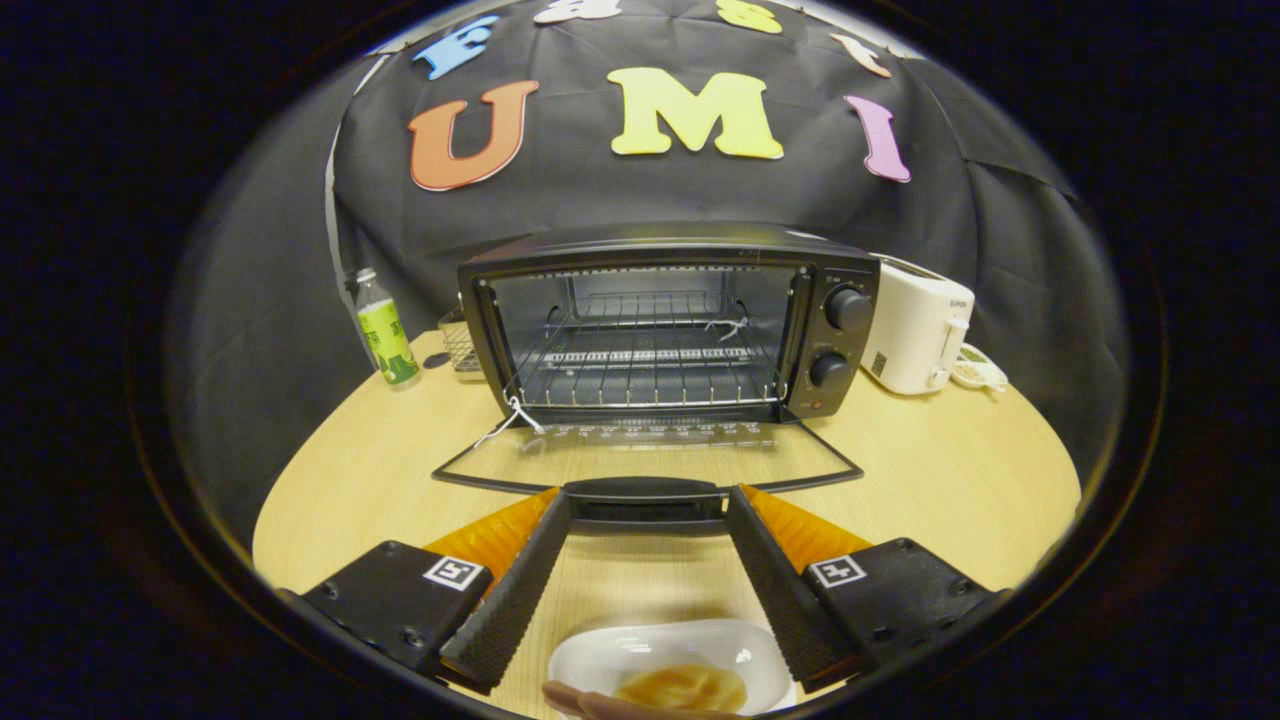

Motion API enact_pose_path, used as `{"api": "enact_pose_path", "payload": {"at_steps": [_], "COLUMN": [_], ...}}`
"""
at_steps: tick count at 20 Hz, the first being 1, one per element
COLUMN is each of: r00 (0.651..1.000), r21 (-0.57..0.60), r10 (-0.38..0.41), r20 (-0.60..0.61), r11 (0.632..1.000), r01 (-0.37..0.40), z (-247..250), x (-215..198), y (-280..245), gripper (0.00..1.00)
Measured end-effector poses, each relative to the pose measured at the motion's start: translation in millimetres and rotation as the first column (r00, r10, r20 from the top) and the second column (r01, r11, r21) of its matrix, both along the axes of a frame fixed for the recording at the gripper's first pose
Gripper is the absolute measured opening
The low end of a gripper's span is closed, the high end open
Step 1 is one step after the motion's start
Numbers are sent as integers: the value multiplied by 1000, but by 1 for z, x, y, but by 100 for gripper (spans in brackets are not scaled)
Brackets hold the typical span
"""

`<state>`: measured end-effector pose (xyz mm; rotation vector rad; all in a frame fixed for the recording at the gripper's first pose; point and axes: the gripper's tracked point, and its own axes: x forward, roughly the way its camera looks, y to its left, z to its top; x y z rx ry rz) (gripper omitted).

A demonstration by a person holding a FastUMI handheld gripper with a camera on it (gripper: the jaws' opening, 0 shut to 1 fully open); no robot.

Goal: Open the toaster oven, put the food inside, and close the toaster oven door.

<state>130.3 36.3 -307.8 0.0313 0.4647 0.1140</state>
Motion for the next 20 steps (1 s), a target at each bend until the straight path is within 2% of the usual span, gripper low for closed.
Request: {"api": "enact_pose_path", "payload": {"at_steps": [13, 16, 20], "r00": [999, 1000, 996], "r21": [43, 16, 30], "r10": [2, -3, -23], "r20": [-38, -31, -81], "r11": [999, 1000, 999], "r01": [0, 4, 26], "z": [-2, -2, -19], "x": [-12, -6, -2], "y": [-11, -11, -13], "gripper": [100, 100, 100]}}
